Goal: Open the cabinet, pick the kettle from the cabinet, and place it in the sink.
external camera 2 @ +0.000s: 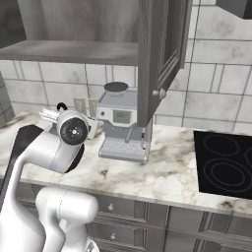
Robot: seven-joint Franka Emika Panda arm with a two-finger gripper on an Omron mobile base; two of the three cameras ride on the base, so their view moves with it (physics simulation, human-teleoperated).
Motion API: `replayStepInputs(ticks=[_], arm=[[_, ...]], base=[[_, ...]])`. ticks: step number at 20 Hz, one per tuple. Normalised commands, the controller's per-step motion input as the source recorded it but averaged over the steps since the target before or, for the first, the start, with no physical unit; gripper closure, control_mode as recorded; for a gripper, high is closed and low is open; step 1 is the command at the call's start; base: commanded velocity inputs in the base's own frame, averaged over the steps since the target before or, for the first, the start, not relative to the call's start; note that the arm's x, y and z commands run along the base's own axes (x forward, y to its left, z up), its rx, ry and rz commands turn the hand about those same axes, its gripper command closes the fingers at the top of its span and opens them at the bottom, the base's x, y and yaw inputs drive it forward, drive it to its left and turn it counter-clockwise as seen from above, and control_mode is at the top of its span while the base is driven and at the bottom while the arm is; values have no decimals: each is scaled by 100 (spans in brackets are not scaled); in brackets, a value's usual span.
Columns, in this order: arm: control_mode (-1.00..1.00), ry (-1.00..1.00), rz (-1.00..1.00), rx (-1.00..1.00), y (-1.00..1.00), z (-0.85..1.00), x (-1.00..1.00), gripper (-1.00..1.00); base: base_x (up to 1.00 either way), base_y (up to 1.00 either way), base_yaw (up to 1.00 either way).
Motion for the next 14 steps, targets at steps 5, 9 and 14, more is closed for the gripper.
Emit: replayStepInputs(ticks=[5,9,14], arm=[[-100,0,0,0,0,0,0,100],[100,0,0,0,0,0,0,100],[100,0,0,0,0,0,0,100]], base=[[0,0,0],[0,0,0],[0,0,0]])
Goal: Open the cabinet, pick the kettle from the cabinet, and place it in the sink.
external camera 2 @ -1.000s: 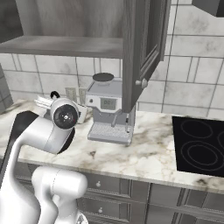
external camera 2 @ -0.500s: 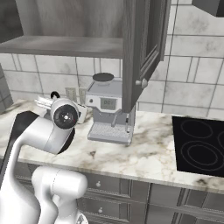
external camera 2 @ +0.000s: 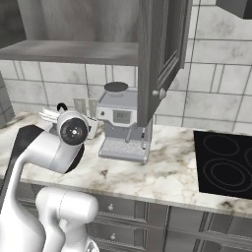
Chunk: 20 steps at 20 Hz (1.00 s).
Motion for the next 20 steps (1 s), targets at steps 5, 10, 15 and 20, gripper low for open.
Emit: replayStepInputs(ticks=[5,10,15,20], arm=[[100,0,0,0,0,0,0,100],[100,0,0,0,0,0,0,100],[100,0,0,0,0,0,0,100],[100,0,0,0,0,0,0,100]], base=[[-41,-12,0],[-62,-19,3],[-60,-17,1],[-22,-8,-46]])
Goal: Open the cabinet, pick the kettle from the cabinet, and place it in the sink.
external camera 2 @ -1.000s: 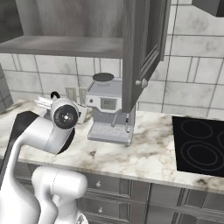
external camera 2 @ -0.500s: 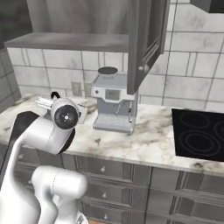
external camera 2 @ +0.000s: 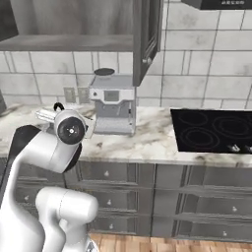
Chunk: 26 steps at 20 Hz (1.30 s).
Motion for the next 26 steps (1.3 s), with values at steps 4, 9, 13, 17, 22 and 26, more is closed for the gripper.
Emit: replayStepInputs(ticks=[4,9,13,17,22,26], arm=[[100,0,0,0,0,0,0,100],[100,0,0,0,0,0,0,100],[100,0,0,0,0,0,0,100],[100,0,0,0,0,0,0,100],[100,0,0,0,0,0,0,100],[100,0,0,0,0,0,0,100]], base=[[-1,1,-76],[0,6,-88],[1,7,-96],[1,7,-97],[1,7,-97],[1,7,-97]])
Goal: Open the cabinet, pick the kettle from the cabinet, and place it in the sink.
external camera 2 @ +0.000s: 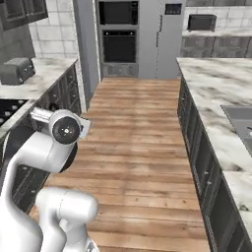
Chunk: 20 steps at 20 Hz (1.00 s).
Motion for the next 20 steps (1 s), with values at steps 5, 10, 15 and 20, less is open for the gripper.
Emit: replayStepInputs(ticks=[5,10,15,20], arm=[[100,0,0,0,0,0,0,100],[100,0,0,0,0,0,0,100],[100,0,0,0,0,0,0,100],[100,0,0,0,0,0,0,100]], base=[[1,7,-97],[1,7,-97],[6,9,-93],[23,28,-59]])
